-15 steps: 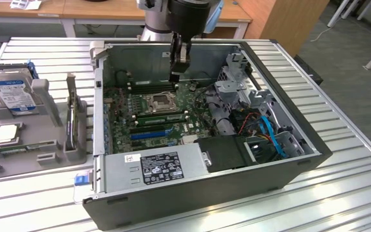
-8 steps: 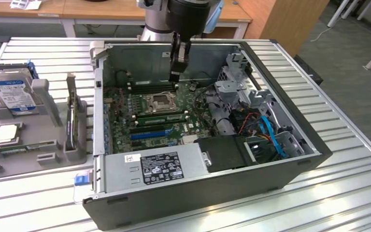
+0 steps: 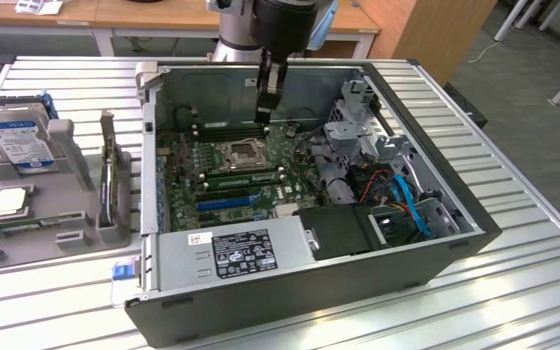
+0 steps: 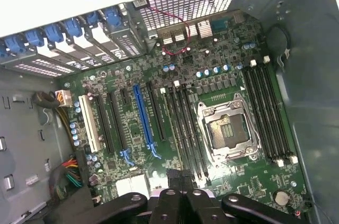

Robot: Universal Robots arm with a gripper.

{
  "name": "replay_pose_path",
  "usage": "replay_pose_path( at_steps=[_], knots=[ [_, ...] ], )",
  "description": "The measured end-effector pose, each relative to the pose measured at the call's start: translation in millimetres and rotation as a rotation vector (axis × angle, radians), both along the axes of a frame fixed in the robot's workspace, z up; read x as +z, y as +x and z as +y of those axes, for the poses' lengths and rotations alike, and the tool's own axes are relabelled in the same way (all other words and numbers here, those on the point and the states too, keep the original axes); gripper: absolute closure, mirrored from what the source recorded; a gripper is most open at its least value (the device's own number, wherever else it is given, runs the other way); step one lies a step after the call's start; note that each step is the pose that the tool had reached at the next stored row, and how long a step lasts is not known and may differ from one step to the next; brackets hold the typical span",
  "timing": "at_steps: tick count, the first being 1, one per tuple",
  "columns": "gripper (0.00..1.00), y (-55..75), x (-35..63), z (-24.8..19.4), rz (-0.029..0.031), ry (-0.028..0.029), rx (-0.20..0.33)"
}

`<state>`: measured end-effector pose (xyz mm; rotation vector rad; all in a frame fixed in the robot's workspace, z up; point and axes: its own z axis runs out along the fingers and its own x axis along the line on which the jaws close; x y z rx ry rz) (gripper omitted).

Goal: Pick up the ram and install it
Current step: 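Press down the ram until it locks into place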

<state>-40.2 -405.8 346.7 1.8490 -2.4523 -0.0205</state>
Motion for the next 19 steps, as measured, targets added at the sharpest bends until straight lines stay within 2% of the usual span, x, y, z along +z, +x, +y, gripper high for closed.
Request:
replay_pose_path(
  at_steps=[5, 19],
  knots=[
    [0.89, 0.0, 0.0, 0.0, 0.0001, 0.0000, -0.035],
    [0.89, 0.0, 0.0, 0.0, 0.0000, 0.0000, -0.278]
  ],
)
